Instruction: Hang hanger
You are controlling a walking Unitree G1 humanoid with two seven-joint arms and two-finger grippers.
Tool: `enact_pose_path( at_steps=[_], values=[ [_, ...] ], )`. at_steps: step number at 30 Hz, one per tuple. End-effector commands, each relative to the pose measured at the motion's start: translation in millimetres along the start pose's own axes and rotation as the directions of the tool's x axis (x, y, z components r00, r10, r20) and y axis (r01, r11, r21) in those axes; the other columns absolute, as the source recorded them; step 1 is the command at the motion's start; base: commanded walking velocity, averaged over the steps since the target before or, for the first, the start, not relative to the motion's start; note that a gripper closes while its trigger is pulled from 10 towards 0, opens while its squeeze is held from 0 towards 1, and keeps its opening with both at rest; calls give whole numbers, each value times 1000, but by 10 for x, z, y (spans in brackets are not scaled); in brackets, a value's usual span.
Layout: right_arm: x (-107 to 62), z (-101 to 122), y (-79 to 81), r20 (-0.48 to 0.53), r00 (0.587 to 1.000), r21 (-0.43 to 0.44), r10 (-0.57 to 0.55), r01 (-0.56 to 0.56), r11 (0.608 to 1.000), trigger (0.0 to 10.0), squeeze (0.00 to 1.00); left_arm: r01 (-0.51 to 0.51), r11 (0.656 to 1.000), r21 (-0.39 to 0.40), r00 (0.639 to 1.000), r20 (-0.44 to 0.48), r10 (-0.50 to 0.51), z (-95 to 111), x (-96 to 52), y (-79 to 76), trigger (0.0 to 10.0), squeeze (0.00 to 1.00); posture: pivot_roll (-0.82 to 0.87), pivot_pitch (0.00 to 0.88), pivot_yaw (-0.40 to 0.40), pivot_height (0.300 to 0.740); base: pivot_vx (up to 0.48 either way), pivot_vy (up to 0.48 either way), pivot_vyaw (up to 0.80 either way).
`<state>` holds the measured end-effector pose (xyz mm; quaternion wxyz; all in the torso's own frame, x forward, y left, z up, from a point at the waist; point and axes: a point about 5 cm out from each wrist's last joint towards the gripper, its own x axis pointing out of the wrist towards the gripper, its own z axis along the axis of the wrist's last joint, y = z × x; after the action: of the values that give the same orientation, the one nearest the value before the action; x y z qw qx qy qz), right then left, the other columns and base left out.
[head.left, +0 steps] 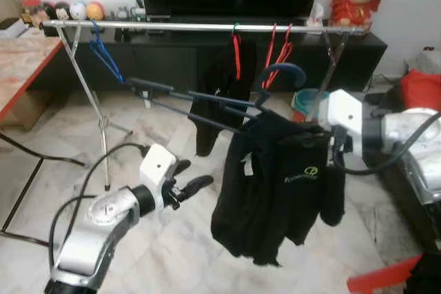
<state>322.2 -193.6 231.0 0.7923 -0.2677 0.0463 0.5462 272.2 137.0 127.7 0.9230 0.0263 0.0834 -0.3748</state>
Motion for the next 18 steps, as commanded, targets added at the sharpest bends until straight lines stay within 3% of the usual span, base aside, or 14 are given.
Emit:
enact_pose_path(
  at_steps=[1, 9, 18],
  values=[
    [0, 205, -51, 67, 998, -49, -8, 11, 999, 0, 0, 15, 1000, -27, 999, 30, -14, -1, 45, 21, 10000, 0, 54, 0, -18, 740, 0, 0, 0],
    [61, 244, 27, 89, 996, -49, 20, -16, 999, 0, 0, 58, 993, -100, 998, 8, -58, -159, 129, 31, 10000, 0, 40, 0, -11, 740, 0, 0, 0],
    [42, 287, 66, 87, 994, -61, 72, -67, 996, 0, 0, 44, 971, -236, 996, 87, -24, -188, 141, 163, 10000, 0, 30, 0, -9, 740, 0, 0, 0]
  ],
)
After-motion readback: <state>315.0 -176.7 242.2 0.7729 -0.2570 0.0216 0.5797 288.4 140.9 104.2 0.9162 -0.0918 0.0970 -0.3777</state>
